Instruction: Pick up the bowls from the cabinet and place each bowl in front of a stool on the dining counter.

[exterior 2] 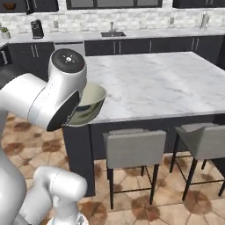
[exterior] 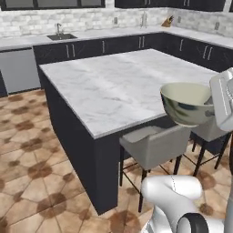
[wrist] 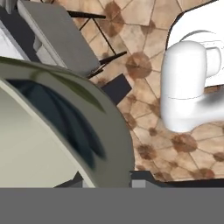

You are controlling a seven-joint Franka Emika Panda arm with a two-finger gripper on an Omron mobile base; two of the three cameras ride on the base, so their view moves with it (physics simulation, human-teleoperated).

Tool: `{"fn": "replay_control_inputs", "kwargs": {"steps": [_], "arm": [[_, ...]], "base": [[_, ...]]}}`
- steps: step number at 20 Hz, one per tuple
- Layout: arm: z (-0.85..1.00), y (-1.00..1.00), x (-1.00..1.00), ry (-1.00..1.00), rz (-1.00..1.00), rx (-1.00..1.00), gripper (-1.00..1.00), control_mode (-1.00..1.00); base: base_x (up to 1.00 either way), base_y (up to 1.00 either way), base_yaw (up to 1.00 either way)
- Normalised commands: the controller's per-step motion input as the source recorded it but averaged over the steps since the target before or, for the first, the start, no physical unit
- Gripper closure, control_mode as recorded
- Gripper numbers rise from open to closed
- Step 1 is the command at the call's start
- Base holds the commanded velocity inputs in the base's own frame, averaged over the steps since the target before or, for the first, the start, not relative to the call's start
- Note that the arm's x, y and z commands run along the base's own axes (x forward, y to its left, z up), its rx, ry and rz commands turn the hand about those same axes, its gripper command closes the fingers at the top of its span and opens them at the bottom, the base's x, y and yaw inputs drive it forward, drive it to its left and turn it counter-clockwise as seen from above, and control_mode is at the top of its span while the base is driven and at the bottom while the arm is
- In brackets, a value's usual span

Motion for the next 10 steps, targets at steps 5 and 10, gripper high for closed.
{"fn": "replay_control_inputs", "kwargs": {"steps": [5, 10], "arm": [[0.0, 0.0, 0.0, 0.0, 0.0, 0.0, 1.0, 1.0], [0.0, 0.0, 0.0, 0.0, 0.0, 0.0, 1.0, 1.0]], "base": [[0.37, -1.0, 0.46], [0.69, -0.87, 0.36]]}}
